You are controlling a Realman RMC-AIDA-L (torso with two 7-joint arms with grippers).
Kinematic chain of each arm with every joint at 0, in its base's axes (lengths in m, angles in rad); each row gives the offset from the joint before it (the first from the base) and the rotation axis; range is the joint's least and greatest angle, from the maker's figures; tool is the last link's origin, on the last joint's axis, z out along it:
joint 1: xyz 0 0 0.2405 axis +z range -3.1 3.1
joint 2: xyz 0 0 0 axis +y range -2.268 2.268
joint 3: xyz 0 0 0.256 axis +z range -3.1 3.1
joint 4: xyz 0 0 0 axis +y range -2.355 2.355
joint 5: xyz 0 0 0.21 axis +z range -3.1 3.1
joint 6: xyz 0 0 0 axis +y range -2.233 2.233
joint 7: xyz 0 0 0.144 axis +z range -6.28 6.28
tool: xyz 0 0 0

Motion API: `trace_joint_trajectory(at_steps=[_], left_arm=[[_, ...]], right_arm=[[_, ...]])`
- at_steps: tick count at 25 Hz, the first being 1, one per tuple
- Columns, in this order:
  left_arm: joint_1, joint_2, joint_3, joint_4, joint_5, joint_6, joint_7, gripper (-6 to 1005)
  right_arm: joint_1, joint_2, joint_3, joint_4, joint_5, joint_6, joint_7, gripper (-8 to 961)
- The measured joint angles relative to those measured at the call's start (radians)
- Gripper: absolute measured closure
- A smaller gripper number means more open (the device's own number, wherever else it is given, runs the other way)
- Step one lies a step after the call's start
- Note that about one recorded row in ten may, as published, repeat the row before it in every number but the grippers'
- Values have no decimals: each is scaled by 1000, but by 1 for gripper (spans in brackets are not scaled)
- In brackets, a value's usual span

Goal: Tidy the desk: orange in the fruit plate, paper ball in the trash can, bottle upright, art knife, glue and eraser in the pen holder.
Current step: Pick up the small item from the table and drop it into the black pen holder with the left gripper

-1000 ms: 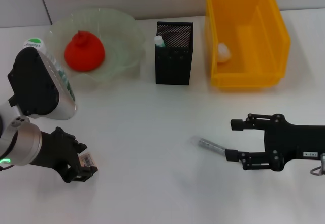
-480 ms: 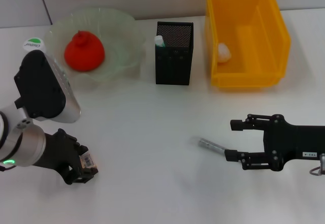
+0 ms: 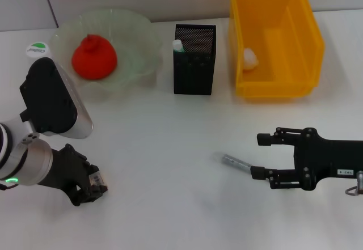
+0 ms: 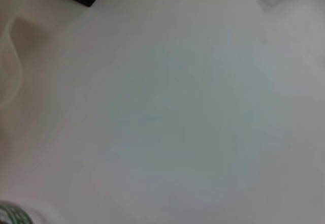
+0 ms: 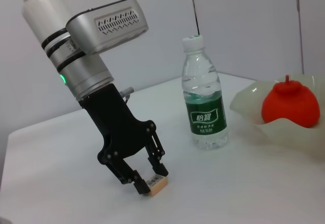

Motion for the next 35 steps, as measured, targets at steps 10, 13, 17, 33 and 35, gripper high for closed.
trace_joint_trajectory(at_steps=[10,13,17,33,35], left_arm=[[32,0,0,145,-110,-17,2,579],[43,0,0,203,-284,-120,24,575],[10,0,38,163,-466,-374,60,568],[-272,-6,265,-272,-518,-1008,79,545],[-279,-6,272,-294,-518,-1027,80,541]], right_arm=[[-7,0,3,0,0,12,0,192],[-8,0,9,0,0,12,0,192],[-8,0,9,0,0,12,0,192],[-8,3,9,1,0,12,7,192],[-5,3,9,1,0,12,7,192]])
